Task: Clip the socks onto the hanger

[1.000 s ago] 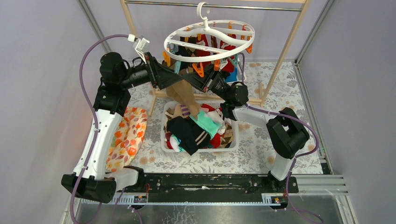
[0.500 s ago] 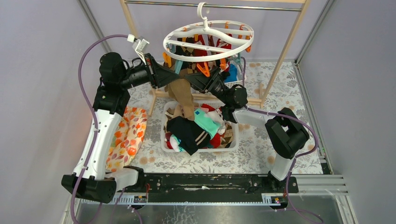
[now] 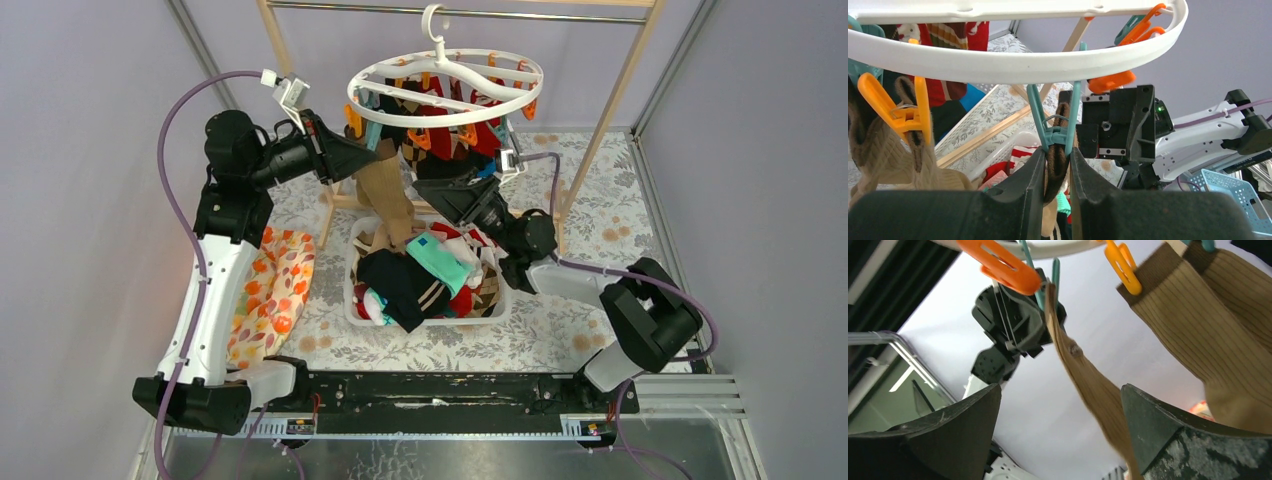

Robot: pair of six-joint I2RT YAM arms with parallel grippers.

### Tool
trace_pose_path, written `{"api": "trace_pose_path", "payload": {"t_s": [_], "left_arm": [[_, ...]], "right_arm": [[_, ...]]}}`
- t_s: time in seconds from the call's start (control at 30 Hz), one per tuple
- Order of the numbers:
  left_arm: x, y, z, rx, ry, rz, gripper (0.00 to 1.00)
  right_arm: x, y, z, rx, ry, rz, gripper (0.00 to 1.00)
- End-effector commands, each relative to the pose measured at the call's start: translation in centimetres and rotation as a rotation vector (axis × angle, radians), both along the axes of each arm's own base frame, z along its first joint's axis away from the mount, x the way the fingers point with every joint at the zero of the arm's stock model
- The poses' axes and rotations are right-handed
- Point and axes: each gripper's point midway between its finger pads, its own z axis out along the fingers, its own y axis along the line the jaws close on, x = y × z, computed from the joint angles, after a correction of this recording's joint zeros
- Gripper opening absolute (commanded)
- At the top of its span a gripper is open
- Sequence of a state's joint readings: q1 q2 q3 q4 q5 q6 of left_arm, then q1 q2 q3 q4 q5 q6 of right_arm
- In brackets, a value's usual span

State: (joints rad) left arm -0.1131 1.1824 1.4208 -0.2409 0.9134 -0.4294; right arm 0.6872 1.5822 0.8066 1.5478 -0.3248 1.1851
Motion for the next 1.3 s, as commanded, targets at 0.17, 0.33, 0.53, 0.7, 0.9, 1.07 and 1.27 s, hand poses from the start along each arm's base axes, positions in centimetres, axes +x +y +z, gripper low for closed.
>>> {"api": "trace_pose_path", "payload": {"t_s": [0.17,0.33,0.53,0.7,0.9,1.07,1.27], "left_arm": [[0.0,1.0,3.0,-0.008,-0.108,0.064,0.00],[-0.2,1.0,2.9,-0.007,-0.099,0.061,0.00],[-0.3,1.1,3.0,0.000,-0.107,0.064,0.00],[-0.5,1.3,3.2,0.004,-0.113,0.064,0.00],[-0.6,1.3,3.2,0.007,-0.114,0.062,0.00],[-0.6,1.4,3.3,0.009,-0.114,0.065,0.00],[-0.3,1.7,3.2,0.026,-0.118,0.086,0.00]], "right_arm": [[-1.6,-5.2,1.9,0.033,-0.196,-0.269,0.86],[-1.3,-5.3,6.4,0.095,-0.316,-0.324,0.79],[0.3,-3.9,9.8,0.104,-0.398,-0.360,0.79],[1.7,-2.8,10.0,0.055,-0.422,-0.391,0.79],[1.8,-2.3,10.2,0.051,-0.438,-0.378,0.76],[2.0,-1.7,10.4,0.058,-0.443,-0.356,0.68],[2.0,-1.5,10.7,0.045,-0.459,-0.400,0.49]]}}
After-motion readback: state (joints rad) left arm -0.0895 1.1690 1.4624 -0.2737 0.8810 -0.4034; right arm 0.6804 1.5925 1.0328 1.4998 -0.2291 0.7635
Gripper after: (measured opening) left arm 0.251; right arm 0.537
